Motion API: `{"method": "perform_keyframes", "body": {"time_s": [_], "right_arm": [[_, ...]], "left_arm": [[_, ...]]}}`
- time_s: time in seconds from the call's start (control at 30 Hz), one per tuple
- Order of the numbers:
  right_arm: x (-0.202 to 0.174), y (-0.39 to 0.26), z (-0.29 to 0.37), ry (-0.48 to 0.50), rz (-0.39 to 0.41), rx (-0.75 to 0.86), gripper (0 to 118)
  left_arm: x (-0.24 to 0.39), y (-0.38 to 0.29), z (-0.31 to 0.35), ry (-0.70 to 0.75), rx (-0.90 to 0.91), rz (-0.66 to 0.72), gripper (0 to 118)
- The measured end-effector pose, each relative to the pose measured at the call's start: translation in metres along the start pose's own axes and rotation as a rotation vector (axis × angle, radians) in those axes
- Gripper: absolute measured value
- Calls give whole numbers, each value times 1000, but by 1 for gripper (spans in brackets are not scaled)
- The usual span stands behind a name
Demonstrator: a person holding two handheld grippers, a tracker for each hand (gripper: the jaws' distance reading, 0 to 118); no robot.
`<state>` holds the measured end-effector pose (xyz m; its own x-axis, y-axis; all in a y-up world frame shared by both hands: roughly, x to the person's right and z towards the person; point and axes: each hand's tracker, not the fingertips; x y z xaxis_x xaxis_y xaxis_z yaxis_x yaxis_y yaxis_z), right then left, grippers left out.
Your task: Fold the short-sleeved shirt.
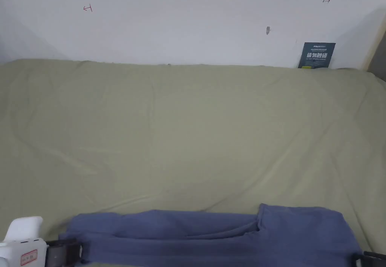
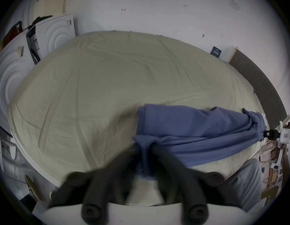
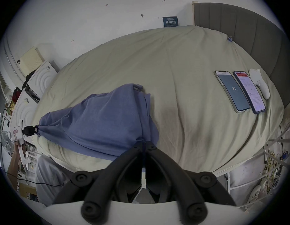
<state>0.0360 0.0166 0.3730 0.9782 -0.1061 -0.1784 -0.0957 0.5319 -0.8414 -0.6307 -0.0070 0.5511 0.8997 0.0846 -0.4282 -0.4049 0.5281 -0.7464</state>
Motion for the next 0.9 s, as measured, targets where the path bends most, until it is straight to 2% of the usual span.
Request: {"method": "perform_keyframes", "body": {"time_s": [0.03, 0.07, 0.17, 0.2, 0.23, 0.27, 0.3, 0.33, 0.37, 0.4, 0.43, 0.47, 0.57, 0.6, 0.67, 0.87, 0.9], "right_arm": [[-4, -1, 5, 3, 13, -6, 118], [-5, -3, 14, 2, 24, 75, 117], [-20, 3, 36, 12, 47, 82, 118], [-29, 3, 44, 11, 51, 91, 117], [-37, 3, 50, 17, 60, 109, 114], [-45, 2, 56, 26, 74, 124, 100], [-50, 5, 54, 35, 75, 157, 63], [-58, 3, 58, 34, 77, 176, 29], [-68, 2, 62, 24, 83, 190, 11], [-78, 0, 62, -36, 116, 219, 11], [-90, -3, 65, -74, 156, 291, 1], [-100, -8, 68, -86, 149, 281, 0], [-112, -15, 80, -33, 112, 305, 1], [-116, -17, 84, -37, 119, 326, 1], [-122, -23, 93, -34, 76, 377, 0], [-138, -40, 104, -35, 64, 447, 1], [-139, -42, 104, -38, 67, 453, 1]], "left_arm": [[-1, -2, 7, -4, 17, 1, 114], [-3, 3, 12, 2, 14, 14, 114], [6, 7, 56, -5, 35, 40, 113], [9, 8, 67, -18, 47, 39, 111], [12, 9, 77, -35, 69, 35, 104], [3, 12, 71, -44, 92, 40, 86], [3, 12, 75, -55, 102, 48, 50], [3, 11, 79, -82, 134, 72, 21], [2, 11, 82, -100, 130, 72, 6], [-1, 12, 74, -91, 121, 77, 6], [-2, 10, 75, -81, 138, 84, 0], [-4, 12, 73, -85, 135, 78, 0], [-20, 10, 68, -146, 130, 173, 0], [-25, 11, 66, -161, 122, 181, 0], [-38, 14, 57, -169, 108, 192, 0], [-42, 24, 31, -362, 25, 249, 0], [-41, 26, 26, -364, 13, 240, 6]]}}
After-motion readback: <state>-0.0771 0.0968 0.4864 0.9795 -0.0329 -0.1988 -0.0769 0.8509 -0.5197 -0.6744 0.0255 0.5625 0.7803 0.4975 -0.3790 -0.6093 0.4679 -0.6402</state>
